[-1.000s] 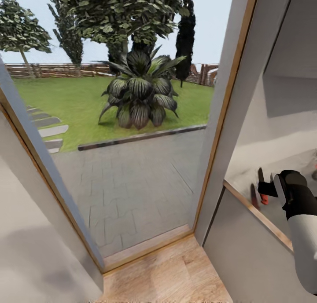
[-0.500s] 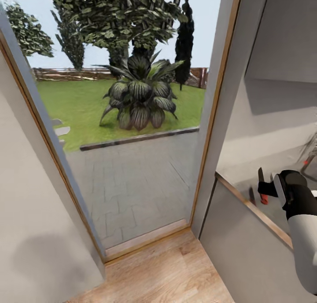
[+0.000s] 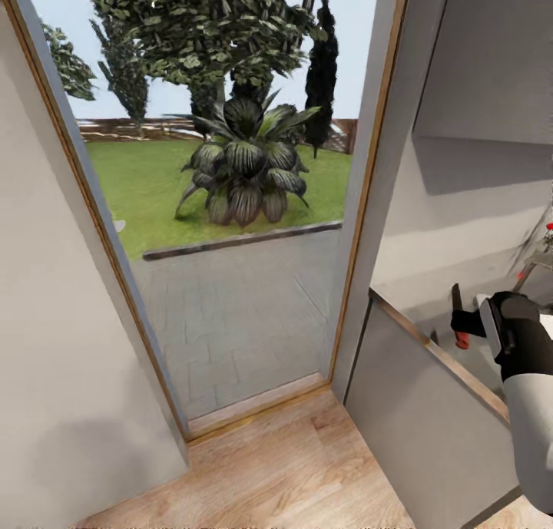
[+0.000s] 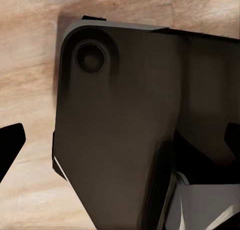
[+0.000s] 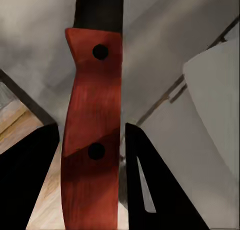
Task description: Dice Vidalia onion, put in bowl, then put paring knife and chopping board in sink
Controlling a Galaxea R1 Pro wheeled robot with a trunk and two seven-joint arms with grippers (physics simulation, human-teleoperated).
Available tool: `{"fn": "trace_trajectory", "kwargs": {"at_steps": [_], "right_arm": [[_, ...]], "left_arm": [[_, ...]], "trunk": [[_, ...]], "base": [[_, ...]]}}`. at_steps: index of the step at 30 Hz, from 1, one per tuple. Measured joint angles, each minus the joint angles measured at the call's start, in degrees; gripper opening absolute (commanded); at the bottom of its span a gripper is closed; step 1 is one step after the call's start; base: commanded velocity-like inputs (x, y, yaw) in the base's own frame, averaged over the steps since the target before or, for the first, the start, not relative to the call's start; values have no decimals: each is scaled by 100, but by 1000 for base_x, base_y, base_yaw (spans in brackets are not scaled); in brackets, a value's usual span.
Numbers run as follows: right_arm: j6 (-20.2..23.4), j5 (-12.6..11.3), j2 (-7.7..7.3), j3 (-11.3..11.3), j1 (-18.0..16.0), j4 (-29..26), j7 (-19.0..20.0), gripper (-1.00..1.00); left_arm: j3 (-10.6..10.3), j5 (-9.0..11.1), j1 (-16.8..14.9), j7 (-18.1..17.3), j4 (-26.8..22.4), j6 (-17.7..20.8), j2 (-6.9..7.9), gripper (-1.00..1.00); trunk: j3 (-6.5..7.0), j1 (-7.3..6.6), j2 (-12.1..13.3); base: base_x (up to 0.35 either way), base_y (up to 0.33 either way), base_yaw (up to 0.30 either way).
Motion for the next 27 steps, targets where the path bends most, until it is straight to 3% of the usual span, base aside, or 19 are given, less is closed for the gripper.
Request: {"fn": "trace_trajectory", "kwargs": {"at_steps": [3,8,14,27], "right_arm": [[0,-7,1,-5,-1,-520,34,-100],[0,-18,1,17,0,-882,287,-100],[1,-32,1,410,4,-1502,564,-100],[0,-20,2,530,3,-1723,610,-100]], "left_arm": [[1,2,0,0,1,-1,0,100],[-3,1,0,0,0,-2,0,100],[-7,1,0,0,0,-6,-18,100],[-5,-2,0,0,1,-8,-56,100]], "trunk": [[8,-1,-1],[13,-2,0],[14,-2,0],[14,0,0]], "base": [[-53,0,0],[-14,0,0],[-2,0,0],[-61,-4,0]]}}
